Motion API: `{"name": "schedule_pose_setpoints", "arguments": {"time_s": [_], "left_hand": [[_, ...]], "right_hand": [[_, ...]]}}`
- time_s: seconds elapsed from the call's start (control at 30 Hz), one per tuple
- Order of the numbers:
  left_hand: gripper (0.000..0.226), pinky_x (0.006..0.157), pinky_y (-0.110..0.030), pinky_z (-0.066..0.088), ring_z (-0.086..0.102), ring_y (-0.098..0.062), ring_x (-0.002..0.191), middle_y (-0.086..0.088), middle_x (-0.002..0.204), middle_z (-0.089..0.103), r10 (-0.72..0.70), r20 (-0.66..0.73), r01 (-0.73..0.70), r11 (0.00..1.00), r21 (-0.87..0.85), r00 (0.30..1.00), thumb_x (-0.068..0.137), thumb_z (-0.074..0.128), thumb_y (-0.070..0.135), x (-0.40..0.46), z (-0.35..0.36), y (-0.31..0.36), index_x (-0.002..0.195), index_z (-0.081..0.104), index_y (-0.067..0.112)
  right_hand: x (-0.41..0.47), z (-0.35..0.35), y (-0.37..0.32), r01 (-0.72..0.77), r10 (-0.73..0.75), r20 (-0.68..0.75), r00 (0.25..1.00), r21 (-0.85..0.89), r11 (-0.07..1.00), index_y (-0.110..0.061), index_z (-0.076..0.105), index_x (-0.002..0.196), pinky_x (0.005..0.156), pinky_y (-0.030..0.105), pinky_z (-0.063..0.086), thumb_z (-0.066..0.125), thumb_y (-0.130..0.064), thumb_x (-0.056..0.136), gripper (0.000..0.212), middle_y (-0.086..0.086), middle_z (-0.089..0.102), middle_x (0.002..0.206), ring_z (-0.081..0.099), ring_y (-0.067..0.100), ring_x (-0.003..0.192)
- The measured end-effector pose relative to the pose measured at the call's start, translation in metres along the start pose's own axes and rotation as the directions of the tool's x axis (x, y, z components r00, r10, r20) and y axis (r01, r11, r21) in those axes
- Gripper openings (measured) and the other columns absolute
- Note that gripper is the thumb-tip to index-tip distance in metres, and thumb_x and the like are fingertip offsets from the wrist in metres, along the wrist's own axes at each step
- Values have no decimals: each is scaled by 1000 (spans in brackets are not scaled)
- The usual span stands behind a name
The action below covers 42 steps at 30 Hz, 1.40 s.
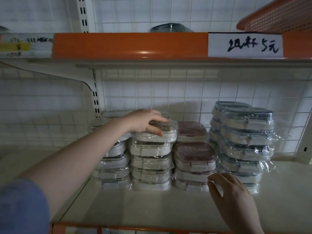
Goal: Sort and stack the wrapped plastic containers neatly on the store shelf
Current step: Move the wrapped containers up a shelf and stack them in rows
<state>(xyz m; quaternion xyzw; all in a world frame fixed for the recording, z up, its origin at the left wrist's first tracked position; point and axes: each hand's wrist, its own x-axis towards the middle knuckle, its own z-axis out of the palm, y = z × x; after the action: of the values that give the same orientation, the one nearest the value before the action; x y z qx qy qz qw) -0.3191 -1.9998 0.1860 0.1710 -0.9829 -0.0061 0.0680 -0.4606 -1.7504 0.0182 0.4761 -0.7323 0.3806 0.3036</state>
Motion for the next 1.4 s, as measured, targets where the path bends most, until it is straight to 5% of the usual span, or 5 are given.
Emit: {"name": "schedule_pose_setpoints", "arguments": {"time_s": [0.3, 0.63, 0.97, 1.2, 1.4], "left_hand": [[71, 106, -34, 37, 41, -13, 127, 6, 141, 45, -40, -236, 108, 953, 283, 971, 81, 49, 64, -37, -1, 28, 142, 39, 31], [56, 101, -39, 37, 54, -29, 119, -9, 130, 57, -256, -520, 445, 852, 277, 815, 89, 41, 50, -145, 25, 31, 128, 57, 13], [65, 90, -43, 49, 58, -32, 112, -12, 123, 59, -470, -484, 647, 698, 308, 738, 80, 58, 53, -233, 64, 0, 128, 56, 10], [66, 91, -41, 49, 58, -30, 113, -10, 124, 58, -429, -483, 604, 740, 297, 763, 78, 67, 49, -251, 77, -43, 129, 55, 10], [66, 88, -39, 52, 60, -27, 111, -6, 124, 60, -352, -399, 492, 803, 335, 847, 82, 48, 59, -264, 97, -103, 128, 57, 12]], "right_hand": [[1, 2, 1, 85, -85, 2, 996, 47, 995, -21, 67, 70, 53, 26, 45, 45, -35, 75, 27, -3, 63, 69, 63, 21, 63], [-19, 31, -8, 201, -201, -21, 979, 200, 959, -20, 69, 68, 50, 27, 44, 45, -32, 74, 27, -1, 63, 68, 58, 19, 63], [-36, 55, -66, 232, -267, 74, 961, 310, 922, -21, 67, 75, 41, 23, 43, 45, -34, 72, 26, -2, 61, 67, 62, 21, 56], [-35, 77, -111, 183, -235, 201, 951, 248, 951, -19, 69, 80, 42, 28, 47, 87, -14, 55, 31, -3, 64, 70, 64, 22, 60], [-42, 106, -161, 61, -99, 285, 954, 139, 988, -18, 69, 86, 43, 32, 49, 86, -14, 57, 35, -1, 67, 76, 65, 24, 64]]}}
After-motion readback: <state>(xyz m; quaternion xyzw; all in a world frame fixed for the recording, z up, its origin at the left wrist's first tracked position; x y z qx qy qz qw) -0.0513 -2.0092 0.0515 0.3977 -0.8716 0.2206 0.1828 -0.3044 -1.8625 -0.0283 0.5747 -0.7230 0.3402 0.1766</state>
